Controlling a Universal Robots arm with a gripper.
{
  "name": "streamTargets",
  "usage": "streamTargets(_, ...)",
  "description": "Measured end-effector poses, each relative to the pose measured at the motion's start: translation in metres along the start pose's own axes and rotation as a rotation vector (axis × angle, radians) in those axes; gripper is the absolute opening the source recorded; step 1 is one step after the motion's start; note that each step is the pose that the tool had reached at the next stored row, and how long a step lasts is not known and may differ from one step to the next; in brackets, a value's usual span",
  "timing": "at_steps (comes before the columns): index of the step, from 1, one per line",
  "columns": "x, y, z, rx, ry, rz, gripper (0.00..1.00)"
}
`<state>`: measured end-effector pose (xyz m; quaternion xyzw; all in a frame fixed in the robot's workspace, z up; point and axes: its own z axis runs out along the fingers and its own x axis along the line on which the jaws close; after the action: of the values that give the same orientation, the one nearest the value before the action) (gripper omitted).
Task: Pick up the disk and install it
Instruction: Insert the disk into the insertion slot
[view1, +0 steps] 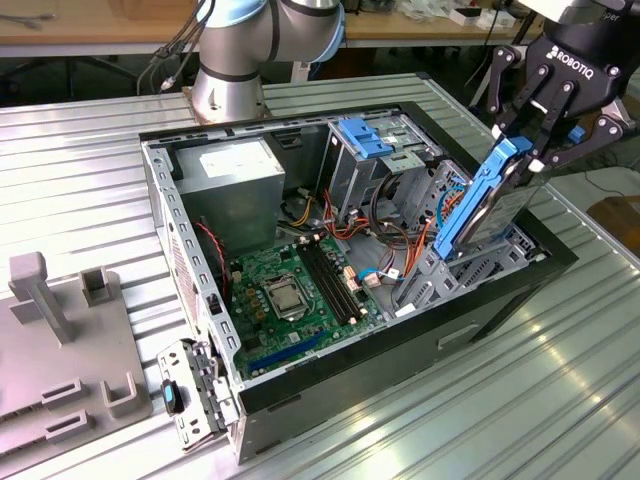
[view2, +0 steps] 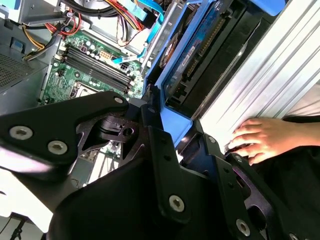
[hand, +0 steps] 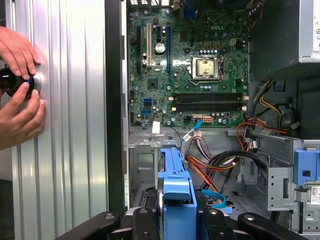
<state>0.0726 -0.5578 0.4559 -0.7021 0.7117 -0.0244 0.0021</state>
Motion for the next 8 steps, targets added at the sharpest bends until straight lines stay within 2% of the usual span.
streamTargets(8,0.0,0.0,0.0009,-0.0008,0.0011,0.027,0.37)
